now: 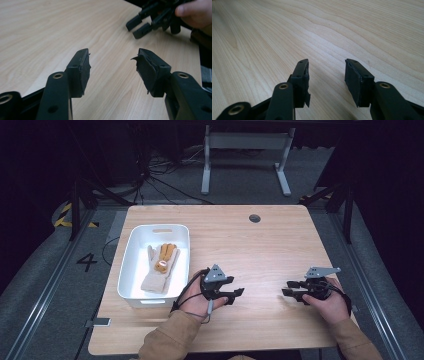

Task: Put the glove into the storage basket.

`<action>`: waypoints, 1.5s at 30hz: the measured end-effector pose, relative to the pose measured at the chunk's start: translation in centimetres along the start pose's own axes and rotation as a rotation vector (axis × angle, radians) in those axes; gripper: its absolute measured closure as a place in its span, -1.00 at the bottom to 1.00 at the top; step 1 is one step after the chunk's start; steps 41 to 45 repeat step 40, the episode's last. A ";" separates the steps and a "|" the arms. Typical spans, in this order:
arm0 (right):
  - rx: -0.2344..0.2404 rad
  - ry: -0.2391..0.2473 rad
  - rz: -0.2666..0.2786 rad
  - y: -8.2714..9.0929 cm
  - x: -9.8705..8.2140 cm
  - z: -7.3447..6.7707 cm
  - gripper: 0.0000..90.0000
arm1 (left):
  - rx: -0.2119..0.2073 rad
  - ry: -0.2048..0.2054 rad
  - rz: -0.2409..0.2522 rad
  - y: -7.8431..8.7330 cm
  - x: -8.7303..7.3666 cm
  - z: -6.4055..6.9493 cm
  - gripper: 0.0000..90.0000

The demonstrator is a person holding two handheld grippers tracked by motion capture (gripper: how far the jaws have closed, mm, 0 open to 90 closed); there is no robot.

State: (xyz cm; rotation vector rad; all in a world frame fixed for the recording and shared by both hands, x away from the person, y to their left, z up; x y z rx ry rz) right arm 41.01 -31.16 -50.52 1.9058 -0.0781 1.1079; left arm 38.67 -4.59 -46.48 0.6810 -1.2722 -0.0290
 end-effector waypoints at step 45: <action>0.003 -0.001 0.007 -0.3 -0.1 0.0 0.19 | -0.040 -0.002 -0.120 -2.0 -3.4 0.4 -0.08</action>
Point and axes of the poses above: each handheld gripper's, and its own axes: y roughly backward along the jaws, x roughly out of its top, z roughly to its right, the point moved 7 cm from there along -y, roughly forward along the jaws, and after that the axes turned 5 degrees about -y, right-handed, at the moved point
